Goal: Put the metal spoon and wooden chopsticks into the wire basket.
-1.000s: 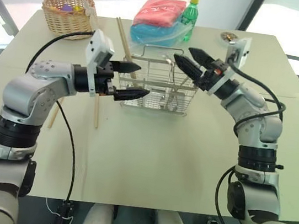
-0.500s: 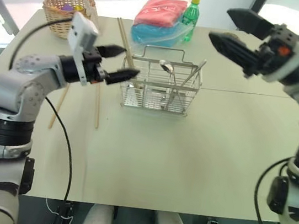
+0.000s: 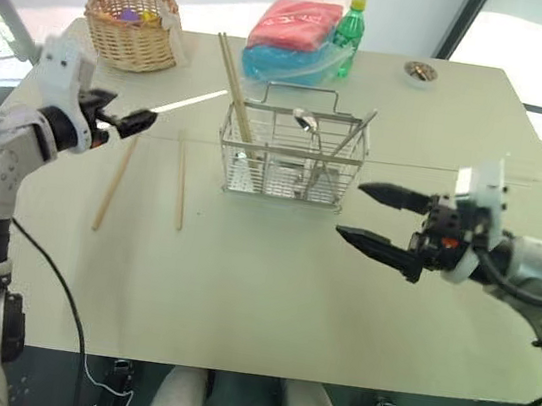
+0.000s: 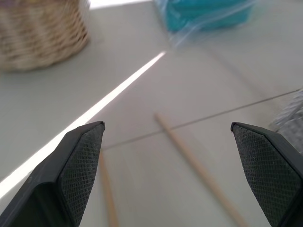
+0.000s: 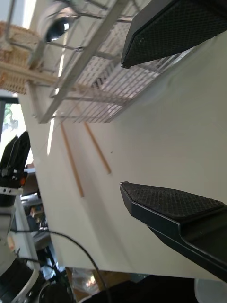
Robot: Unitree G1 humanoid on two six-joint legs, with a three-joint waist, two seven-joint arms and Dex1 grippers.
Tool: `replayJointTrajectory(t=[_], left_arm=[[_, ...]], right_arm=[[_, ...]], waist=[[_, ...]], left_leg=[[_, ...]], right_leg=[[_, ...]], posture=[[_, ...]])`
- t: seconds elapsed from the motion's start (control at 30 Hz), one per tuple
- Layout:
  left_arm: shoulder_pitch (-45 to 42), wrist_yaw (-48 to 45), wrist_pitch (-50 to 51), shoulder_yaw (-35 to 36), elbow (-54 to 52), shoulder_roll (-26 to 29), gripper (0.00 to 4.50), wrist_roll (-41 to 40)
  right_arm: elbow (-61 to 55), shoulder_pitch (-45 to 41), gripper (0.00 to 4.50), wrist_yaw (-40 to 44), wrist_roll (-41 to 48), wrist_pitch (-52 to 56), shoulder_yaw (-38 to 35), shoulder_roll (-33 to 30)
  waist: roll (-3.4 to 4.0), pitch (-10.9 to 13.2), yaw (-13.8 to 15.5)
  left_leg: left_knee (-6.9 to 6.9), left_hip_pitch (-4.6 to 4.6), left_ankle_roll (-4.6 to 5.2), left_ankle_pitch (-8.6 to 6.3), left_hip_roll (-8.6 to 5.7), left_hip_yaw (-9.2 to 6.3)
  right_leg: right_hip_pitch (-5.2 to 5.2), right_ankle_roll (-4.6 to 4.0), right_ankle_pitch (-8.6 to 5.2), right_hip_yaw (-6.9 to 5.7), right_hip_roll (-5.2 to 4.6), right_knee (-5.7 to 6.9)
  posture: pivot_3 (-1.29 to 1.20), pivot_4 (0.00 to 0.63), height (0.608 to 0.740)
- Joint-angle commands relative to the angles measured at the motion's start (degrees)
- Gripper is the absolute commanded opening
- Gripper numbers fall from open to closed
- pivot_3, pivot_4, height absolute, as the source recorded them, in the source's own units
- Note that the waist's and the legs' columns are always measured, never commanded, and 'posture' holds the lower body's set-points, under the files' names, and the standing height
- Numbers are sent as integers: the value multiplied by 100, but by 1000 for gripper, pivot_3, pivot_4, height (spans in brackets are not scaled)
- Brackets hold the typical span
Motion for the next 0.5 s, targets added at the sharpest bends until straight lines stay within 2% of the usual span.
replayJointTrajectory(t=[0.03, 0.2, 0.5], left_arm=[[-228, 399, 68, -39, 535, -152, 4500, 317], [-661, 521, -81, -450, 1436, -384, 4500, 749], [-1739, 564, -713, -1098, 3551, -809, 4500, 1637]], right_arm=[[-430, 545, 3949, -66, -344, -436, 57, 86], [-633, 920, 3949, -114, -446, -641, 184, 171], [-593, 922, 3949, -243, -315, -655, 94, 154]], waist=[[-2, -1, 48], [-6, -1, 69], [-13, -5, 40]], left_leg=[[-1, 0, 0, 0, 0, -1], [5, 0, -5, 3, -4, -2], [3, 0, -8, 7, -14, -2]], right_leg=[[0, 0, 0, 0, 1, 0], [4, 3, 2, -2, 0, 0], [2, 4, 9, -3, 2, -1]], posture=[[0, 150, 740], [0, 150, 740], [0, 150, 740]])
